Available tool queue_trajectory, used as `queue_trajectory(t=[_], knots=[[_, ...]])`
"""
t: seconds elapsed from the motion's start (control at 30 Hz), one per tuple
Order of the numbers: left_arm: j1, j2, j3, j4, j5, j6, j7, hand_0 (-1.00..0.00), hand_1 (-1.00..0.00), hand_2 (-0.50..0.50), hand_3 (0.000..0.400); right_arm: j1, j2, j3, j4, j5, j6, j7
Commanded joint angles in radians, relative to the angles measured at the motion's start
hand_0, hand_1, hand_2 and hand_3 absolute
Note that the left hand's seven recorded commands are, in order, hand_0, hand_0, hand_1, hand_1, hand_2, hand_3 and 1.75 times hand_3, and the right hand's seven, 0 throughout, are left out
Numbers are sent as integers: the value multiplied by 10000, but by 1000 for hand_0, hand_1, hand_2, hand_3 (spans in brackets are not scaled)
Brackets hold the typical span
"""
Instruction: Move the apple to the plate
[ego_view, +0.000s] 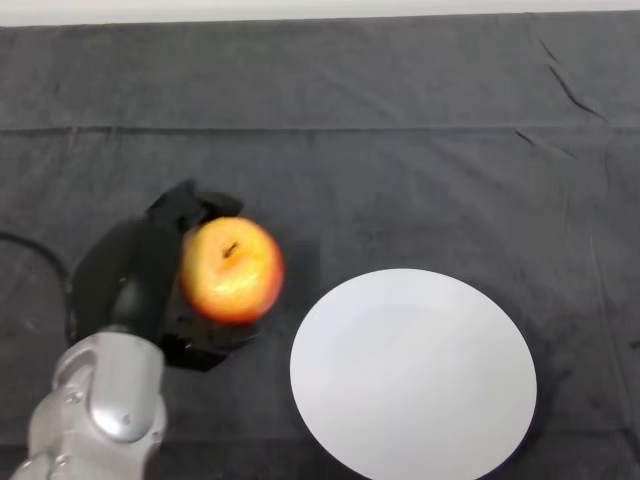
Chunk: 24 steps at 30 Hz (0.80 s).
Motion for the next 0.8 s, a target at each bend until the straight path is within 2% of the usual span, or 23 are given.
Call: queue_trajectory(t=[0.03, 0.23, 0.47, 0.8], knots=[[-184, -59, -229, 383, 359, 46, -100, -1000, -1000, 0, 400, 442, -42, -57, -357, 314, 17, -5], [-575, -198, -723, 708, 307, -28, -261, -1000, -1000, 0, 400, 440, -45, -58, -350, 313, 16, -2], [-1123, -682, -1543, 1515, 203, -205, -108, -1000, -1000, 0, 400, 438, -47, -58, -345, 312, 15, 1], [-1803, -1068, -2501, 2498, -365, -555, 69, -1000, -1000, 0, 400, 437, -48, -58, -341, 310, 14, 4]])
